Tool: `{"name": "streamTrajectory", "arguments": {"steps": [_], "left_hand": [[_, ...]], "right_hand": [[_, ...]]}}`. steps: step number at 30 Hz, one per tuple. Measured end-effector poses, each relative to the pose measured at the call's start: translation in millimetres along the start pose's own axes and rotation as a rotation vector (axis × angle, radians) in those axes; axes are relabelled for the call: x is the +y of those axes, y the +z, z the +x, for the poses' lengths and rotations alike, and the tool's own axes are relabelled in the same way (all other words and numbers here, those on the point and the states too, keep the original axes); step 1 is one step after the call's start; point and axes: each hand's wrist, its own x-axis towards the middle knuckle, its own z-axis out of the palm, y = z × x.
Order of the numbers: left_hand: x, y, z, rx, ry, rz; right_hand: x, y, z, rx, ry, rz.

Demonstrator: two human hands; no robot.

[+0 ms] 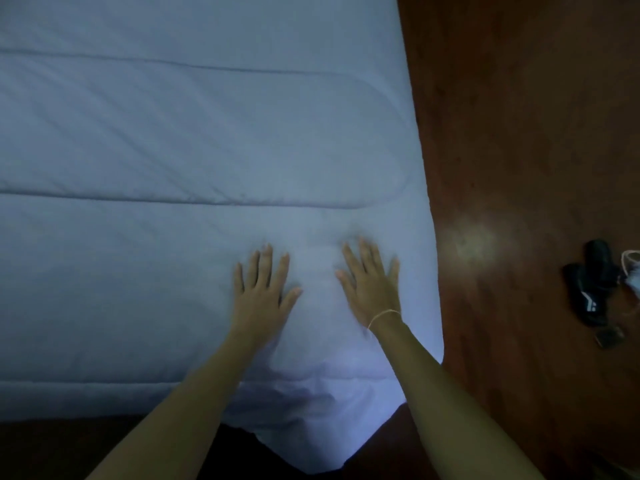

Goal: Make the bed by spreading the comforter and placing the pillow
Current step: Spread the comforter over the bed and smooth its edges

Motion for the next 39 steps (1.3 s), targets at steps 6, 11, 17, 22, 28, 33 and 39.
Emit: {"name": "streamTrajectory", "arguments": {"steps": [6, 11, 17, 22, 28, 33, 39], "left_hand": [[5.8, -15.4, -14.5, -0.274, -0.059, -0.039], [12.9, -57.3, -26.3, -0.333, -0.035, -0.045], [64.5, -136.4, -23.2, -0.192, -0.155, -0.125], [142.4, -201.0, -19.3, 0.117, -0.148, -0.244], [206.8, -249.2, -14.7, 0.249, -0.136, -0.304], [221.9, -274.3, 17.2, 0.278, -0.173, -0.281], [252.8, -276.3, 63.7, 0.266, -0.194, -0.261]], "right_hand": [[25.8, -18.3, -10.6, -0.095, 0.355, 0.145], [34.7, -69.7, -27.5, -0.229, 0.397, 0.217], [48.6, -139.8, -48.9, -0.280, 0.157, 0.228], [78.6, -204.4, -43.7, -0.233, 0.009, 0.193], [107.7, -268.9, -32.2, -0.165, -0.080, 0.151], [121.7, -305.9, -3.2, -0.069, -0.106, 0.206], [147.8, -327.1, 36.9, -0.043, -0.156, 0.230]]}}
